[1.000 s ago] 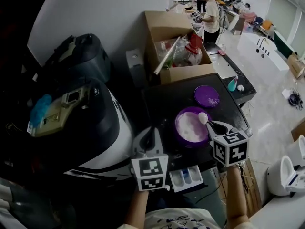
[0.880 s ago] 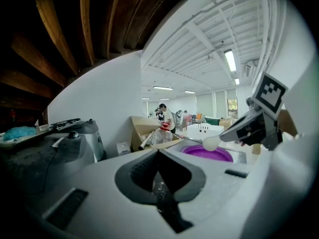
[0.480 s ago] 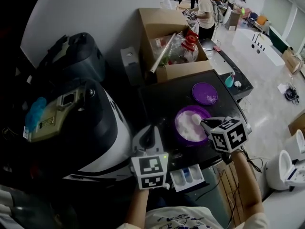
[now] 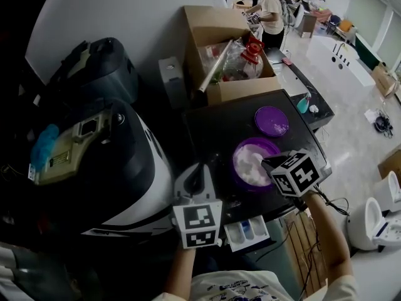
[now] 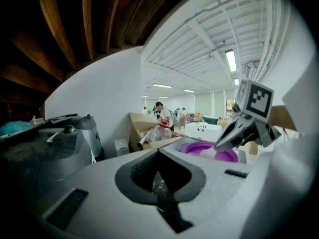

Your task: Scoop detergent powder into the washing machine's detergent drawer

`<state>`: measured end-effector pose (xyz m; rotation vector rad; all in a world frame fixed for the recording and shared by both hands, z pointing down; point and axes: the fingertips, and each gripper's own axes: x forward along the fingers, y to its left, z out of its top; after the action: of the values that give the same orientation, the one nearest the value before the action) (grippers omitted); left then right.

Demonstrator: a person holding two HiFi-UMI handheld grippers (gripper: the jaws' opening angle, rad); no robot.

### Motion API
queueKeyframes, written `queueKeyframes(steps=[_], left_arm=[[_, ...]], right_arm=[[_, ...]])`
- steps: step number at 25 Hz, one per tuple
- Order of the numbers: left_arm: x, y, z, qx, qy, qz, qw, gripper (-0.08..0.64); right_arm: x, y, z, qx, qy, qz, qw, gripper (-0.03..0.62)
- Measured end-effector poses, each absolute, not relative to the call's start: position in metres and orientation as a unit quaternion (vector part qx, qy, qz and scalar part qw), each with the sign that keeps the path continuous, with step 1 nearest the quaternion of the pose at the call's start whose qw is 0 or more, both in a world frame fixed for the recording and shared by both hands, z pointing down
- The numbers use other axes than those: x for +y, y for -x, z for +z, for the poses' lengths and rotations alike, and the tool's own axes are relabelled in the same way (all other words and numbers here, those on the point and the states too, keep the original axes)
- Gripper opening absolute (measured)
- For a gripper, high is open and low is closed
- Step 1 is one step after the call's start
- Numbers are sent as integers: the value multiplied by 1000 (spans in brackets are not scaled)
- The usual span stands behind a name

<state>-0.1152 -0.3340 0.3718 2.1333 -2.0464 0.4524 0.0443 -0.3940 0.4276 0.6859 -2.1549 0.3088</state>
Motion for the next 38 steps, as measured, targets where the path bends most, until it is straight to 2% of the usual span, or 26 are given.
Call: queueKeyframes(steps=[8,23,38], left_arm=[[-333,122,378,-683,-710,154,79,3],[-329,131,382,-684,-708,150,87,3],[-327,134,387,-683,-709,151,92,3]], right_arm=[[-391,-41,440,-850,-261,120,441,20],[-374,-31,441,-851,-228,159,445,20],[-372,-27,438,-857,-238,235,392,20]])
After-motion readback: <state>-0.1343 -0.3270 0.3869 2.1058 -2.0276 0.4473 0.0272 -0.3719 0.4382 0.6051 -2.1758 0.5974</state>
